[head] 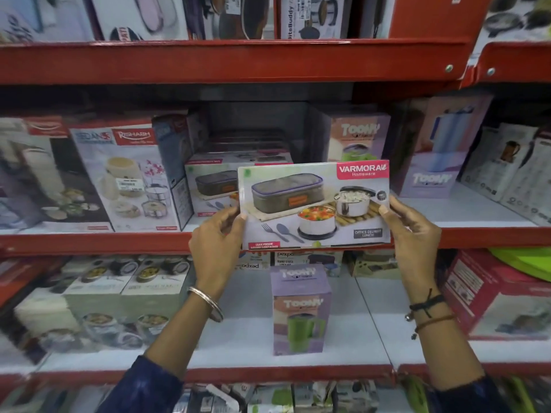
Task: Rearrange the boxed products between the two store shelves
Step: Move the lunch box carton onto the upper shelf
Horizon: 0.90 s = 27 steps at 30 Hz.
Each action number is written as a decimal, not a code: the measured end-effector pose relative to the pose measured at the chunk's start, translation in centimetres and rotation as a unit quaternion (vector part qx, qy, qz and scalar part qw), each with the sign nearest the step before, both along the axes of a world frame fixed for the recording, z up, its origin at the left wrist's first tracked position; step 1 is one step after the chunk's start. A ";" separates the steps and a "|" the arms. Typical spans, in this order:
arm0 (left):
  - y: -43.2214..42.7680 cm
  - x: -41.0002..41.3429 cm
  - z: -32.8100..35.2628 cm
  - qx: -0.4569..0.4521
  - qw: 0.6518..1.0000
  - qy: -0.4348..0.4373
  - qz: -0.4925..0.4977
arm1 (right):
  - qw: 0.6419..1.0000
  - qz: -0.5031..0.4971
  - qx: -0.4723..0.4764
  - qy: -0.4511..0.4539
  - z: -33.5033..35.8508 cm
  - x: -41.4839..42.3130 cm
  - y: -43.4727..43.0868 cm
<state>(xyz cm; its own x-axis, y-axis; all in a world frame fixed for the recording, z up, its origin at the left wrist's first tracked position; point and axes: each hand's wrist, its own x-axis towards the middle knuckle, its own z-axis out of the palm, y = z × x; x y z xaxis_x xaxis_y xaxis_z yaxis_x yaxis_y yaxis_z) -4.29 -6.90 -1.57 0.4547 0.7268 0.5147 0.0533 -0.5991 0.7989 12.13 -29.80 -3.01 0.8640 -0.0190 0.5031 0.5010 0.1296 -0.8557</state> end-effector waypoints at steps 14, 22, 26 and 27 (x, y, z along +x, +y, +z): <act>2.2 -1.4 -0.1 0.036 0.999 -0.012 0.011 | 0.999 0.014 -0.039 0.011 0.1 -1.4 3.2; 6.2 0.9 -0.8 0.061 0.997 0.010 -0.050 | 0.994 -0.004 -0.101 -0.043 1.9 -1.1 10.3; 7.6 1.4 -1.8 0.060 0.997 0.017 -0.034 | 0.988 -0.010 -0.146 -0.051 0.7 -0.3 13.4; 7.9 1.5 -2.1 0.061 0.997 0.017 -0.035 | 0.987 -0.010 -0.148 -0.054 0.3 -0.2 14.0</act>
<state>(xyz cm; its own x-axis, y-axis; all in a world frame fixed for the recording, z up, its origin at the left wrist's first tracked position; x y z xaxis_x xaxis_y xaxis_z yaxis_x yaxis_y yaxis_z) -2.74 1.04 -3.70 0.5209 0.6258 0.5806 0.0342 -0.6949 0.7183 11.91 -15.84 -2.73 0.8057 0.1266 0.5786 0.5917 -0.1282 -0.7959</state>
